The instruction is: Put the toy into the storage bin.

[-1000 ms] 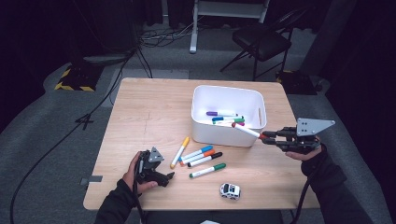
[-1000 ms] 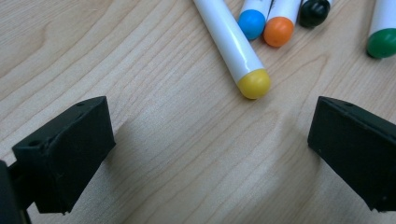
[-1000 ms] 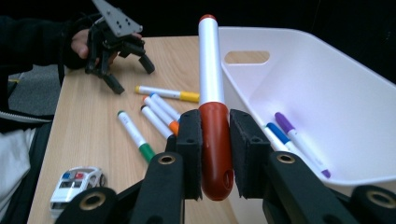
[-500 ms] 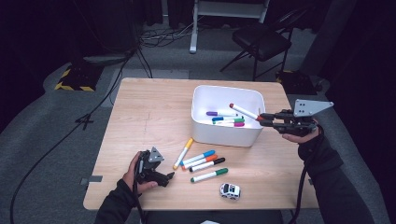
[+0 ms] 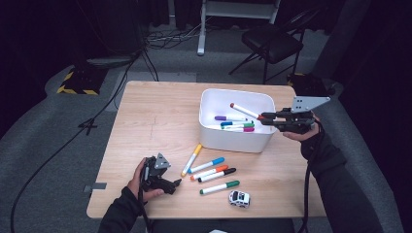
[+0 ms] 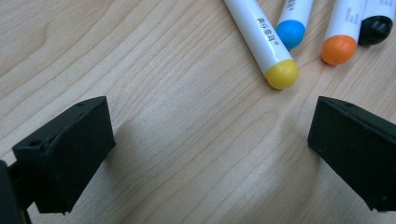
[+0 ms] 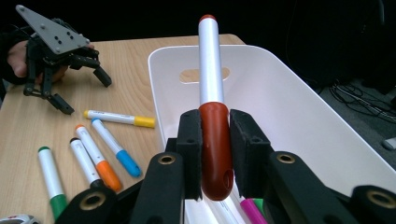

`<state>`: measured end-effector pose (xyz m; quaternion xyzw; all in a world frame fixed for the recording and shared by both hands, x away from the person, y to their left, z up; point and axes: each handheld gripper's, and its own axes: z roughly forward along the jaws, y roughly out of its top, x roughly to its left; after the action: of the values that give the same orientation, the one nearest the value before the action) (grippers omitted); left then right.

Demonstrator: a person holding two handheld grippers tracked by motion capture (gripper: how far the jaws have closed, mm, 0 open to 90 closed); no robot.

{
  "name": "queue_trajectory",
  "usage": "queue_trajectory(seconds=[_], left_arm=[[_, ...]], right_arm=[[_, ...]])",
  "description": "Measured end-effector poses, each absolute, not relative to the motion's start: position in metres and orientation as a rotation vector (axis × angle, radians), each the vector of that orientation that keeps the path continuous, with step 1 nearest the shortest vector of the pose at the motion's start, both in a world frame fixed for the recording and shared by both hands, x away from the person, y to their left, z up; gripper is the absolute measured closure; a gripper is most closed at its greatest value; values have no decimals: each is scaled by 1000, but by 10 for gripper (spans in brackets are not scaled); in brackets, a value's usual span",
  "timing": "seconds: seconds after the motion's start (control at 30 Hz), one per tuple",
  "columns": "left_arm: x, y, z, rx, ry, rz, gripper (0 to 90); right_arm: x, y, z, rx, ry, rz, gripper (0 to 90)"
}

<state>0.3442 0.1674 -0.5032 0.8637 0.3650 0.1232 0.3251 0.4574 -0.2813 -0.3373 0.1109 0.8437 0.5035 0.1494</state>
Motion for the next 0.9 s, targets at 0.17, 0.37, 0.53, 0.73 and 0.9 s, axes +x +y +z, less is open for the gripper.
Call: queue_trajectory(seconds=[0.17,0.37,0.53,0.73,0.9], left_arm=[[344,167,-503,2264,957,323,6],[344,167,-503,2266,956,324,6],[344,167,-503,2264,958,321,6],[344,167,-503,2263,957,325,6],[344,167,-503,2264,957,323,6]], right_arm=[[468,-277,-336,345,2439,1416,752],[485,-271,-339,393,2469,1372,751],[496,-264,-342,415,2516,1305,751],[508,-256,-345,430,2572,1195,751],[514,-253,-348,432,2625,1083,751]])
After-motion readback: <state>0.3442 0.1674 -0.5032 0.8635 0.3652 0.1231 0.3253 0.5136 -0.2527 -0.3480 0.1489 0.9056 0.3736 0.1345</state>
